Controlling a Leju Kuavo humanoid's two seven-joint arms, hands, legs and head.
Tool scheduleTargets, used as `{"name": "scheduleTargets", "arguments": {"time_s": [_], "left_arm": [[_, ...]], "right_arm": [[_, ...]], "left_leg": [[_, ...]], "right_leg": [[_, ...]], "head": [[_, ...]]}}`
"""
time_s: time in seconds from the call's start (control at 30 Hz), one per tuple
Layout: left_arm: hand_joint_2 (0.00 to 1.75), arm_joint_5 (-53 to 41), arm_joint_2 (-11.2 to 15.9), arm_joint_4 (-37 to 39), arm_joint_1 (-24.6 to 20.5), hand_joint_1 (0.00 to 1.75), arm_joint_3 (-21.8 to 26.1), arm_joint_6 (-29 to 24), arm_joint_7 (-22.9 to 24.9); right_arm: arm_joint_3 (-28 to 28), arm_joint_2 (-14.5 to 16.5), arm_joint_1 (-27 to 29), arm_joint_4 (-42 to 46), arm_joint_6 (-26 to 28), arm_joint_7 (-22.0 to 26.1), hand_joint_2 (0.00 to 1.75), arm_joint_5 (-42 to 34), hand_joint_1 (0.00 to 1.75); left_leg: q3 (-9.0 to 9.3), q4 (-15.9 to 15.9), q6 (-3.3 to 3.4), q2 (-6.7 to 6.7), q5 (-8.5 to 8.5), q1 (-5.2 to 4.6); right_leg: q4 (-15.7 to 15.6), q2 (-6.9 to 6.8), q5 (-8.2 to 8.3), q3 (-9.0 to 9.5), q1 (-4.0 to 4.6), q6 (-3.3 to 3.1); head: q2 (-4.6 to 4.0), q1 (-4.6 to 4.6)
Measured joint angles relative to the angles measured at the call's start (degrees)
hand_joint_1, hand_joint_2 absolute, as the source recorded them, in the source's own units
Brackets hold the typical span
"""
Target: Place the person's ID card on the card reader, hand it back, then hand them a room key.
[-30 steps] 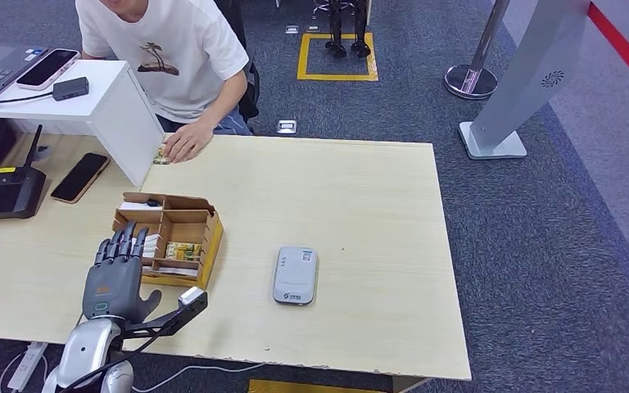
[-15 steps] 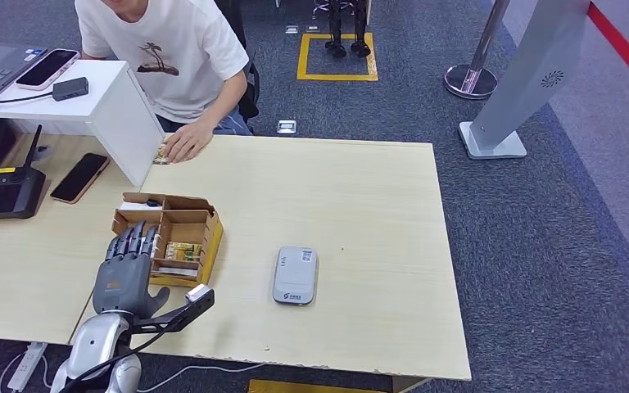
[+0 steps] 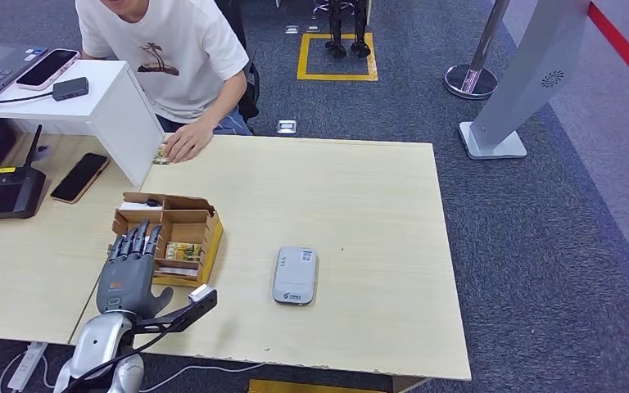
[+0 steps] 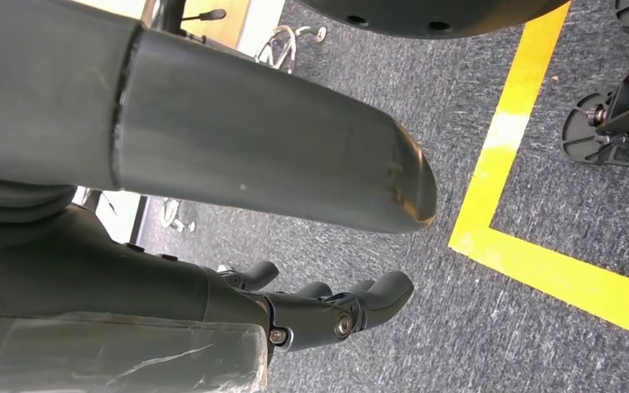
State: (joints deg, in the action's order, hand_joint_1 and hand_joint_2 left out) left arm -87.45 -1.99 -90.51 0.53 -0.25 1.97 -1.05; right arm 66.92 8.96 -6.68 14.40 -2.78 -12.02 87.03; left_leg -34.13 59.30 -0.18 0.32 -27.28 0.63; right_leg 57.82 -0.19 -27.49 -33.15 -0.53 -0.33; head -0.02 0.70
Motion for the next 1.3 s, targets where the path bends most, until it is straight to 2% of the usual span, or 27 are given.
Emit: {"name": "scheduleTargets", "arguments": {"time_s": [0.43,0.47,0.5,0.57,0.6,0.63,0.87,0.9,1.0,1.03,1.3], "left_arm": [[1.75,0.0,-0.5,0.0,-1.1,0.0,-2.3,0.0,-0.8],[1.75,0.0,-0.5,0.0,-1.2,0.14,-2.6,0.0,-0.8],[1.75,0.0,-0.5,0.0,-1.2,0.51,-2.8,0.0,-0.8],[1.75,0.1,-0.5,0.0,-1.3,1.38,-3.2,0.0,-0.9],[1.75,0.1,-0.5,0.0,-1.4,1.68,-3.3,0.0,-0.9],[1.75,0.1,-0.5,0.0,-1.4,1.75,-3.5,0.0,-0.8],[1.75,0.1,-0.5,0.0,-1.4,1.75,-3.8,0.2,-0.7],[1.75,0.1,-0.5,0.0,-1.4,1.69,-3.8,0.2,-0.7],[1.75,0.1,-0.5,0.0,-1.4,0.4,-3.8,0.2,-0.6],[1.75,0.1,-0.5,0.0,-1.4,0.01,-3.8,0.3,-0.5],[1.75,0.1,-0.5,0.0,-1.4,0.0,-3.8,0.5,0.3]], "right_arm": [[-0.5,0.0,0.0,0.0,0.0,0.1,0.0,0.1,0.0],[-0.5,0.0,0.0,0.0,-0.1,0.2,0.0,0.2,0.0],[-0.5,0.0,0.0,0.0,-0.1,0.2,0.0,0.2,0.0],[-0.5,0.0,0.0,0.0,-0.1,0.2,0.0,0.3,0.0],[-0.5,0.0,0.0,0.0,-0.1,0.2,0.0,0.4,0.0],[-0.5,0.0,0.0,0.0,-0.1,0.2,0.0,0.4,0.0],[-0.5,0.0,0.0,0.0,-0.1,0.2,0.0,0.7,0.0],[-0.5,0.0,0.0,0.0,-0.1,0.2,0.0,0.7,0.0],[-0.5,0.0,0.0,0.0,-0.1,0.2,0.0,0.7,0.0],[-0.5,0.0,0.0,0.0,-0.1,0.2,0.0,0.7,0.0],[-0.5,0.0,0.0,0.0,0.0,0.2,0.0,0.7,0.0]], "left_leg": [[0.0,0.0,0.0,0.01,0.0,0.0],[0.0,0.0,0.0,0.01,0.0,0.0],[0.0,0.0,0.0,0.01,0.0,0.0],[0.0,0.0,0.0,0.01,0.0,0.0],[0.0,0.0,0.0,0.01,0.0,0.0],[0.0,0.0,0.0,0.01,0.0,0.0],[0.0,0.0,0.0,0.01,0.0,0.0],[0.0,0.0,0.0,0.01,0.0,0.0],[0.0,0.0,0.0,0.01,0.0,0.0],[0.0,0.0,0.0,0.0,0.0,0.0],[-0.01,0.0,0.0,0.0,0.0,0.0]], "right_leg": [[0.0,0.0,0.0,-0.01,0.0,0.0],[0.0,0.0,0.0,-0.01,0.0,0.0],[0.0,0.0,0.0,-0.01,0.0,0.0],[0.0,0.0,0.0,-0.01,0.0,0.0],[0.0,0.0,0.0,-0.01,0.0,0.0],[0.0,0.0,0.0,-0.01,0.0,0.0],[0.0,0.0,0.0,-0.01,0.0,0.0],[0.0,0.0,0.0,-0.01,0.0,0.0],[0.0,0.0,0.0,-0.01,0.0,0.0],[0.0,0.0,0.0,-0.01,0.0,0.0],[0.0,0.0,0.0,-0.01,0.0,0.0]], "head": [[0.0,0.0],[0.0,0.0],[0.0,0.0],[0.0,0.0],[0.01,0.0],[0.01,0.0],[0.0,0.0],[0.0,0.0],[0.0,0.0],[0.0,0.0],[0.0,0.0]]}}
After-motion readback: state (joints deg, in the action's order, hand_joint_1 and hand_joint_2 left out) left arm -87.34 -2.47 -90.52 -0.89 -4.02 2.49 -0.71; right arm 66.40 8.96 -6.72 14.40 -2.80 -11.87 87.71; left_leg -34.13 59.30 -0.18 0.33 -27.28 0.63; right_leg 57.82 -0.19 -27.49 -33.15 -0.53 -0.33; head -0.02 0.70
